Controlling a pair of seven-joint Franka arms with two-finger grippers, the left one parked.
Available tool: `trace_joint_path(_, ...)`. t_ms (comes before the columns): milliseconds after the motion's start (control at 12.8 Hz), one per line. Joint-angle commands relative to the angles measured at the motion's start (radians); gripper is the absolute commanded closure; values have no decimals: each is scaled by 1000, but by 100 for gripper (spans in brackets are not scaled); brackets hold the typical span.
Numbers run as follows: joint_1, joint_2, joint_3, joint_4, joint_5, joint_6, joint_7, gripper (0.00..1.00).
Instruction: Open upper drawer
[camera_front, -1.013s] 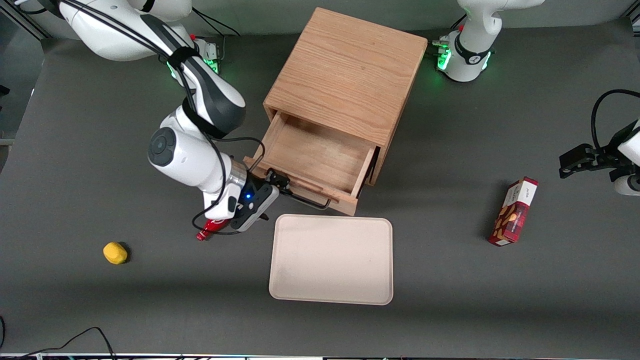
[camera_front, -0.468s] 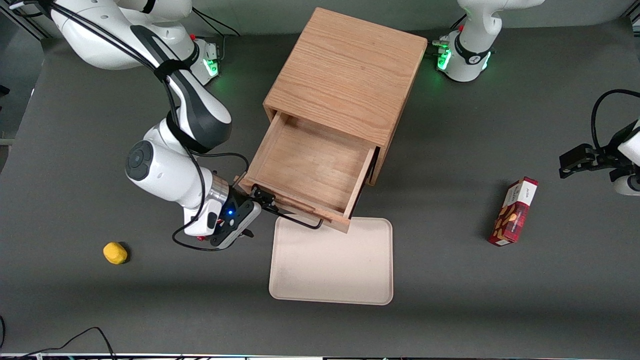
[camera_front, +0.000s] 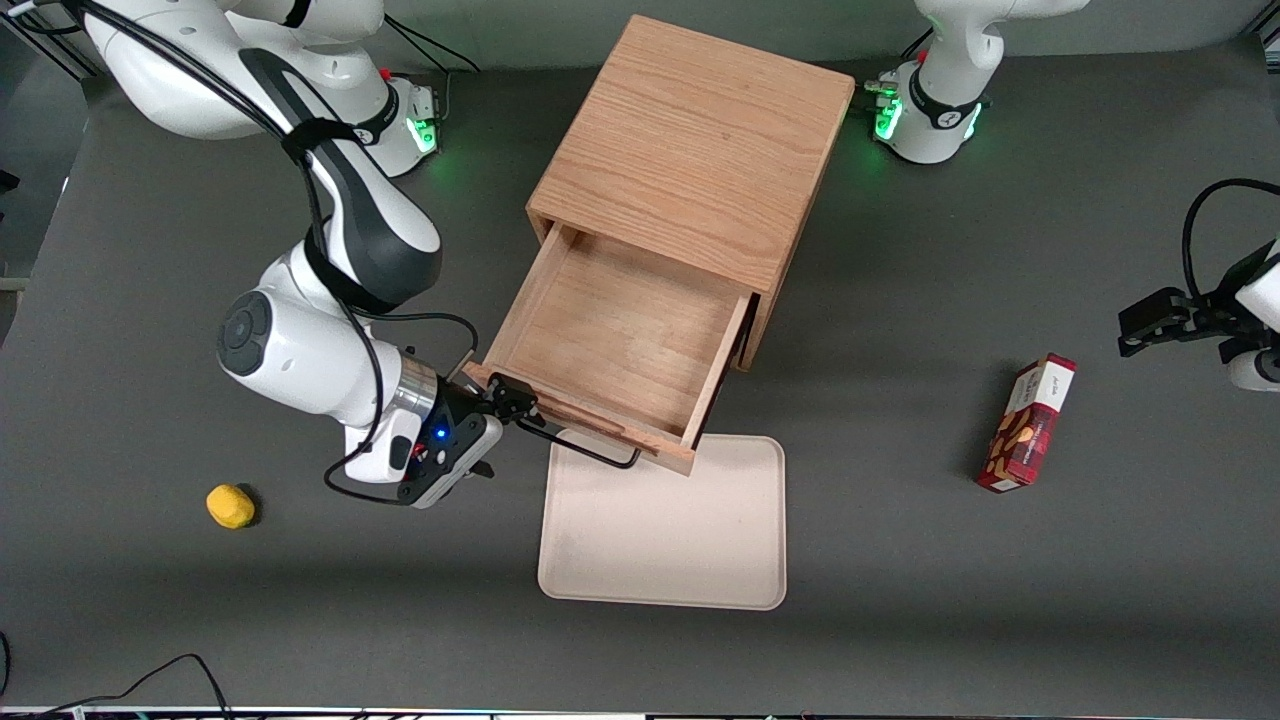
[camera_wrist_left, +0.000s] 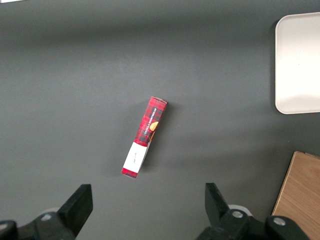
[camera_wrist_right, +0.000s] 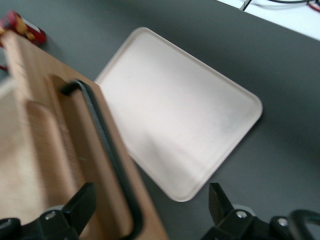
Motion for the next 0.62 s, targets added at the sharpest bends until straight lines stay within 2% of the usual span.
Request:
trace_joint_path(0,0,-55,1,129,74,-219,234,0)
trace_joint_path(156,-29,-142,-20,168,61,-411,321,0)
trace_joint_path(312,-22,-286,-158,114,37,-528,301,0)
trace_joint_path(545,-22,-489,-279,-56,-102,-541,287,0)
